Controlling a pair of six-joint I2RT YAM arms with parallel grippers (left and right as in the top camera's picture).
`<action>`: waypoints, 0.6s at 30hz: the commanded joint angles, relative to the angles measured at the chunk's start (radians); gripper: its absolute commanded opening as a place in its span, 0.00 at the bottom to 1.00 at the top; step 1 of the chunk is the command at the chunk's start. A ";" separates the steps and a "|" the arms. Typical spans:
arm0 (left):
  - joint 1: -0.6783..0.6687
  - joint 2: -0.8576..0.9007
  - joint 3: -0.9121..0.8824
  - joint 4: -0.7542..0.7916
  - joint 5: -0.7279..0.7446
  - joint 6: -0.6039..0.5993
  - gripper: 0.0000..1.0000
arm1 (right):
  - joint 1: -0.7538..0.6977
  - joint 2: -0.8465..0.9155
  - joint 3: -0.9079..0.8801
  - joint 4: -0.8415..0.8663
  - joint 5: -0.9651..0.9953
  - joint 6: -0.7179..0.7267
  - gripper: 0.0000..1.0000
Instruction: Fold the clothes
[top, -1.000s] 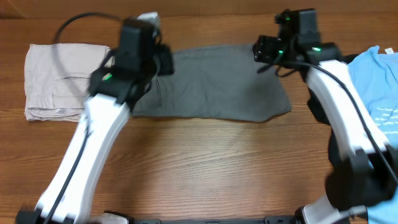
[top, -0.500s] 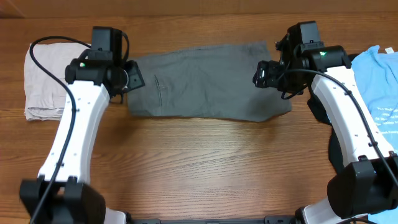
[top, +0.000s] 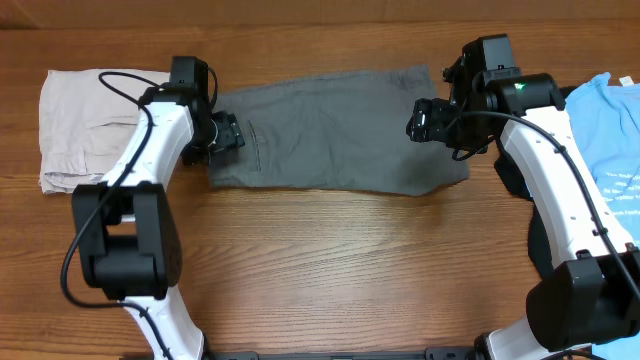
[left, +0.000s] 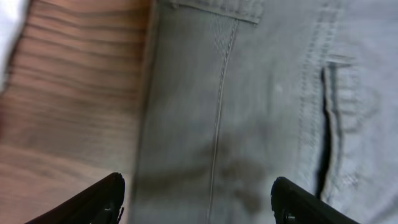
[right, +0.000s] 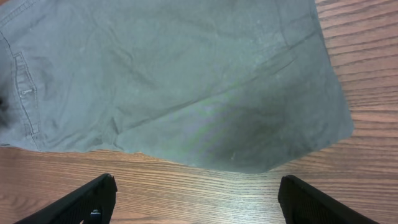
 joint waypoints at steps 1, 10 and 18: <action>0.008 0.048 -0.004 0.020 0.045 0.045 0.79 | 0.008 -0.006 -0.003 0.009 -0.003 0.003 0.88; 0.007 0.064 -0.004 0.121 0.116 0.083 0.76 | 0.008 0.030 -0.003 0.009 -0.002 0.002 0.88; 0.007 0.064 -0.004 0.148 0.174 0.134 0.88 | 0.006 0.065 -0.003 0.066 0.010 -0.048 0.97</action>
